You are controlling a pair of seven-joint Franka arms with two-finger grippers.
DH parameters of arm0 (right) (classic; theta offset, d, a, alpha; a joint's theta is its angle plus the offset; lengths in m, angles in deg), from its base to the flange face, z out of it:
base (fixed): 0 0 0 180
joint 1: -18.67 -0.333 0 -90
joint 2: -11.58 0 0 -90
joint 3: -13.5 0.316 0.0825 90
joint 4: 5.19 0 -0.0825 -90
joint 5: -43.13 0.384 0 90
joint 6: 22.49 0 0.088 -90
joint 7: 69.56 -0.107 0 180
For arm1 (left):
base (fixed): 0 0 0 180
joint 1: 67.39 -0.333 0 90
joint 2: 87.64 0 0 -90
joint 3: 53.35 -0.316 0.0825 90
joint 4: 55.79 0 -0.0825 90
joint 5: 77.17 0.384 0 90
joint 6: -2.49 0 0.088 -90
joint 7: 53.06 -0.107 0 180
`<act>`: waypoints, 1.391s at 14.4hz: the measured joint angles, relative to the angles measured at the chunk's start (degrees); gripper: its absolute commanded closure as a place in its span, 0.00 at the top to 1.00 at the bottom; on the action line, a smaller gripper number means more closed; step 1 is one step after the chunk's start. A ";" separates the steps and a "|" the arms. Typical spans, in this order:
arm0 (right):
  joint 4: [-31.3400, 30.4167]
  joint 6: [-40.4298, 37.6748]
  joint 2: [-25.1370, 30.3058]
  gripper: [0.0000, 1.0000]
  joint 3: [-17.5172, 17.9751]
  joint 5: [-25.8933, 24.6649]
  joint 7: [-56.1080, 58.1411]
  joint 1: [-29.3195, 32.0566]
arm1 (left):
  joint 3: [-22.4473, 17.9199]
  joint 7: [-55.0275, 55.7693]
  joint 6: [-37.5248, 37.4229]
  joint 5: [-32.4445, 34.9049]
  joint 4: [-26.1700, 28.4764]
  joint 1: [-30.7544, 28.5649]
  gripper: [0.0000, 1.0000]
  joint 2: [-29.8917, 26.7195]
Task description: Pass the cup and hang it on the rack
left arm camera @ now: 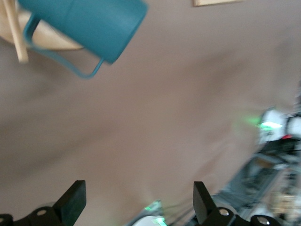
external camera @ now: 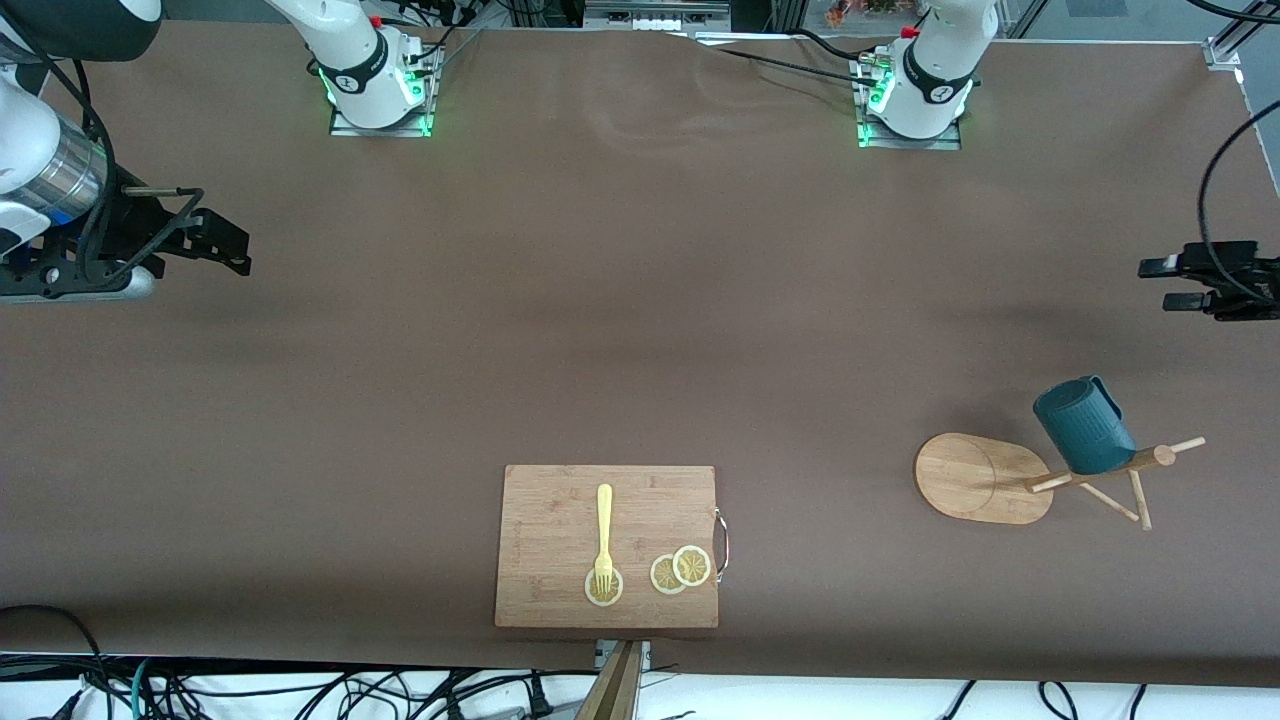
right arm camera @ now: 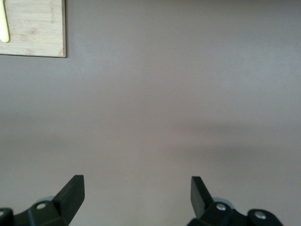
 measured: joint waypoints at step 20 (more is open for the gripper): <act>0.00 -1.87 -0.01 1.00 0.00 0.01 0.00 0.00 | -4.78 38.85 10.64 16.12 -1.28 26.30 1.00 -14.42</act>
